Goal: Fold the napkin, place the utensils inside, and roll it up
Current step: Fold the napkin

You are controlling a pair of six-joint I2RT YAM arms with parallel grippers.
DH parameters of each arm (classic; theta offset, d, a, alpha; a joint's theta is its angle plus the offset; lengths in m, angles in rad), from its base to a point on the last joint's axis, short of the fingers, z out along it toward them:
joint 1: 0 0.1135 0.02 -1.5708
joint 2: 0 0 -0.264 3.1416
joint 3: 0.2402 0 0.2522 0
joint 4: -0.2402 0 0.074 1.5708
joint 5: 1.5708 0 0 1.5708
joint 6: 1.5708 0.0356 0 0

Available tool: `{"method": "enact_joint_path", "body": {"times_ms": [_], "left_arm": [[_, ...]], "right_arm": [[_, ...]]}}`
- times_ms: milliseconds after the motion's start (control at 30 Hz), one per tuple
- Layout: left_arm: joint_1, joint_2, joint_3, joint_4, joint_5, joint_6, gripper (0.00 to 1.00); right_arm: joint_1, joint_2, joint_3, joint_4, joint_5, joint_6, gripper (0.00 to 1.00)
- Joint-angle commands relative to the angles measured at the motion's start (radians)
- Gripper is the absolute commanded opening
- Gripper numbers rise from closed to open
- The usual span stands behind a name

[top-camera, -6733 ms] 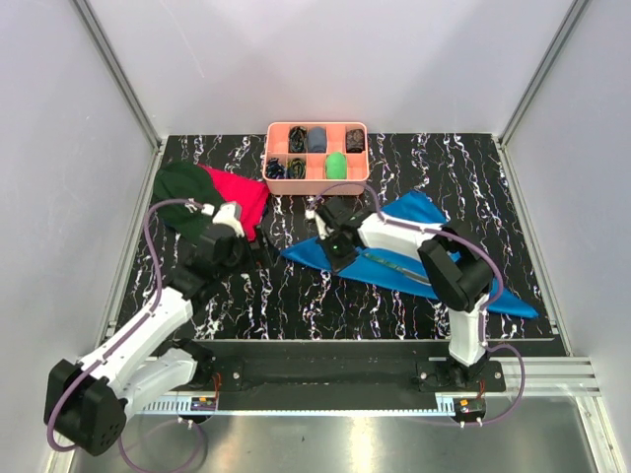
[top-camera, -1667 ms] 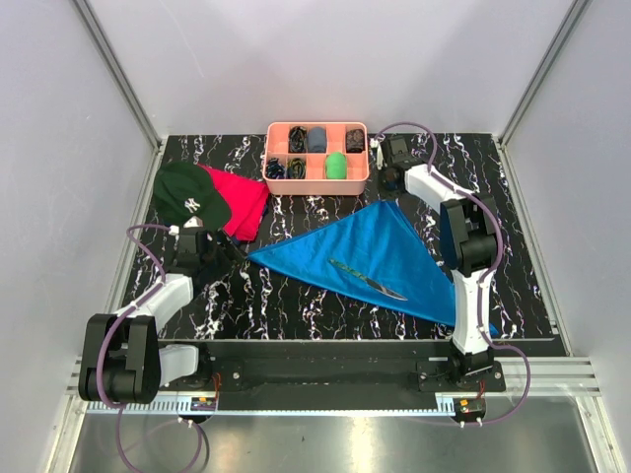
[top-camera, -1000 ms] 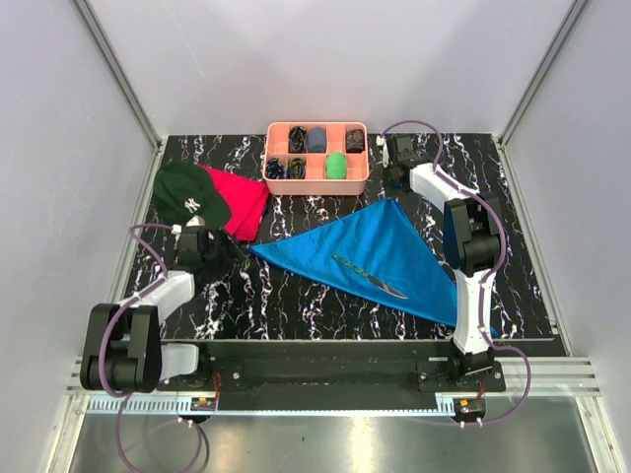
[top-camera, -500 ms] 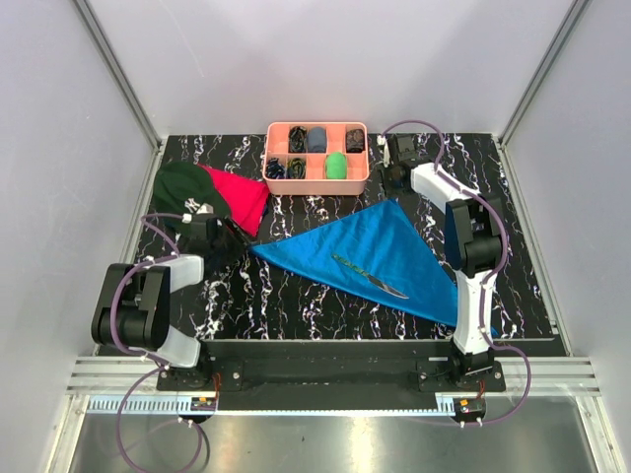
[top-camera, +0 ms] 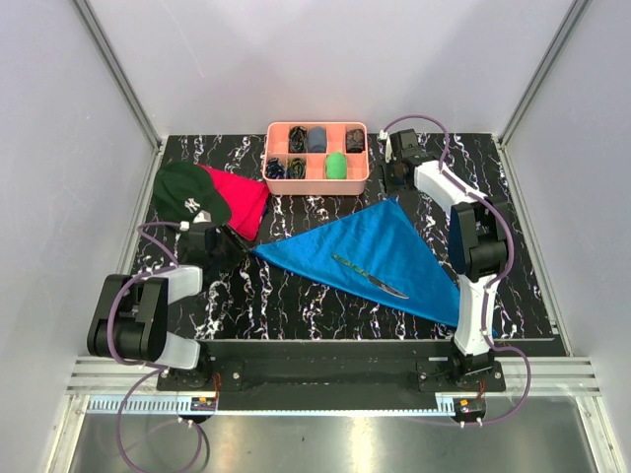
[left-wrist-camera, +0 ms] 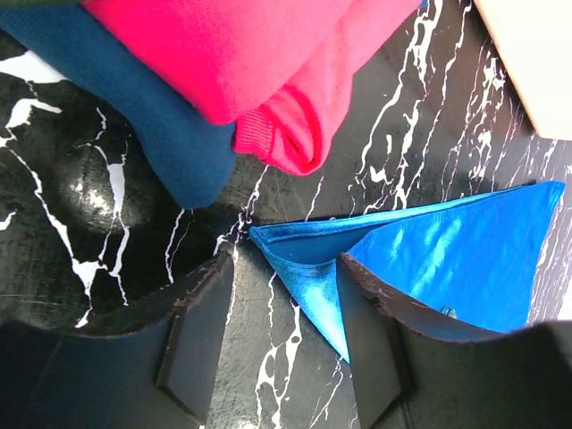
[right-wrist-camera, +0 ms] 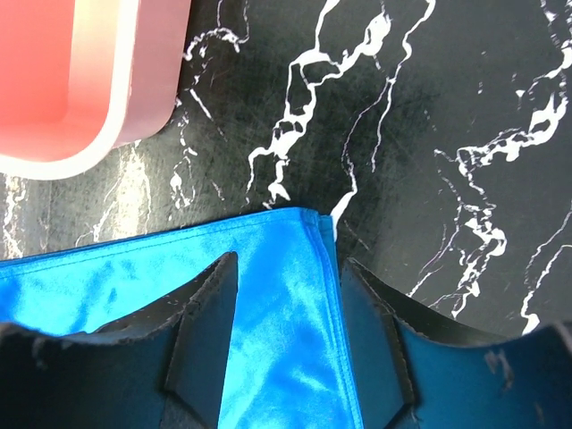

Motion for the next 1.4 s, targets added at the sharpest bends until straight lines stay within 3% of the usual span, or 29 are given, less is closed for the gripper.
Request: {"method": "enact_joint_path", "body": {"times_ms": [0,433,533,567,633,733,1000,1167,1367], "left_arm": [[-0.004,0.002,-0.015,0.011,-0.028,-0.001,0.49],[-0.018,0.107,0.046,-0.006,-0.004,-0.004,0.31],[-0.019,0.113,0.054,-0.010,-0.002,0.008,0.19],[-0.019,0.116,0.058,-0.010,0.001,0.011,0.08],[-0.019,0.120,0.067,-0.010,0.004,0.025,0.00],[-0.019,0.117,0.080,-0.009,0.010,0.038,0.00],[-0.019,0.068,0.095,-0.053,-0.033,0.074,0.00],[-0.019,0.065,0.095,-0.061,-0.022,0.082,0.00],[-0.019,0.062,0.090,-0.058,-0.013,0.082,0.00]], "right_arm": [[-0.006,-0.060,0.016,-0.013,-0.026,0.018,0.59],[-0.006,-0.134,-0.029,-0.017,-0.048,0.047,0.59],[-0.005,-0.152,-0.047,-0.019,-0.082,0.057,0.59],[-0.005,-0.158,-0.052,-0.019,-0.100,0.063,0.59],[-0.005,-0.186,-0.078,-0.022,-0.132,0.101,0.59],[0.020,-0.227,-0.138,-0.019,-0.227,0.136,0.58],[0.228,-0.266,-0.320,0.050,-0.365,0.156,0.58],[0.265,-0.236,-0.388,0.136,-0.483,0.213,0.57],[0.279,-0.197,-0.394,0.171,-0.506,0.221,0.57]]}}
